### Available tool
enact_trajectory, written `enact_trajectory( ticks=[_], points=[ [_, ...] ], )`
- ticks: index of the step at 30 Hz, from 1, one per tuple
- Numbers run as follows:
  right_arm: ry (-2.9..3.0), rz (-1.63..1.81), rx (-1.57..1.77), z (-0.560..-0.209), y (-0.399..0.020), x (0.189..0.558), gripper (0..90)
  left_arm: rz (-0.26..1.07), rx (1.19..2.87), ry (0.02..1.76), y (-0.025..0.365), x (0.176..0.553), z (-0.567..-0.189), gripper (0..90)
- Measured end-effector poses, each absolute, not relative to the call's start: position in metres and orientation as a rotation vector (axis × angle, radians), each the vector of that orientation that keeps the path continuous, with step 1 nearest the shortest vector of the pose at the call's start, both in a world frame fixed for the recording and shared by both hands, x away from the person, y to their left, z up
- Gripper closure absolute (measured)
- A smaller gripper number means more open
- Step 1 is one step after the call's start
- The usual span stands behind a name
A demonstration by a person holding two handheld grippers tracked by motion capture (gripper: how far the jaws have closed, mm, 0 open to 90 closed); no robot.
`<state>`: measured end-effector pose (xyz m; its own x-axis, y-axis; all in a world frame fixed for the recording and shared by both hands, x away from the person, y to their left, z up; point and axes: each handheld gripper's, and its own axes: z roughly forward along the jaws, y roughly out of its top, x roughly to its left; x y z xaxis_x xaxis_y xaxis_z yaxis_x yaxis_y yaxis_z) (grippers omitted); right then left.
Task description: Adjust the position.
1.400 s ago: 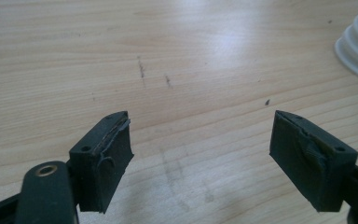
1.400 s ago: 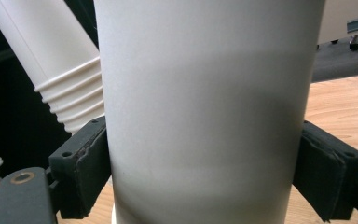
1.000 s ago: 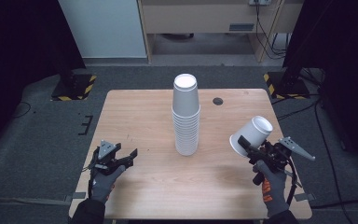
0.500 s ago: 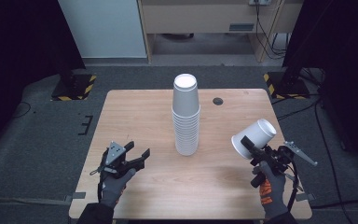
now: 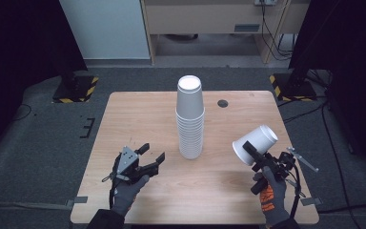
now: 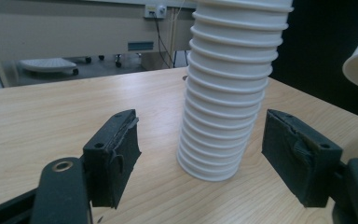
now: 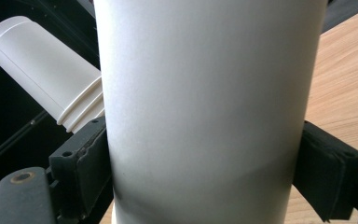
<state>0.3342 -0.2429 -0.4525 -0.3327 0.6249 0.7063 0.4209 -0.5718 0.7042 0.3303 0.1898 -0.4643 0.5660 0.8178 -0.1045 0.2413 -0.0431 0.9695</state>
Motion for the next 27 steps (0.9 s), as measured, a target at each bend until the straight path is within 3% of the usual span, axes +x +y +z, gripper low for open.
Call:
enact_trajectory(
  ticks=[27],
  points=[
    [1.338,2.075,1.770,-0.455,-0.240,0.333,14.8,0.544,1.606,0.758,0.130,0.331,-0.455,31.4]
  ],
)
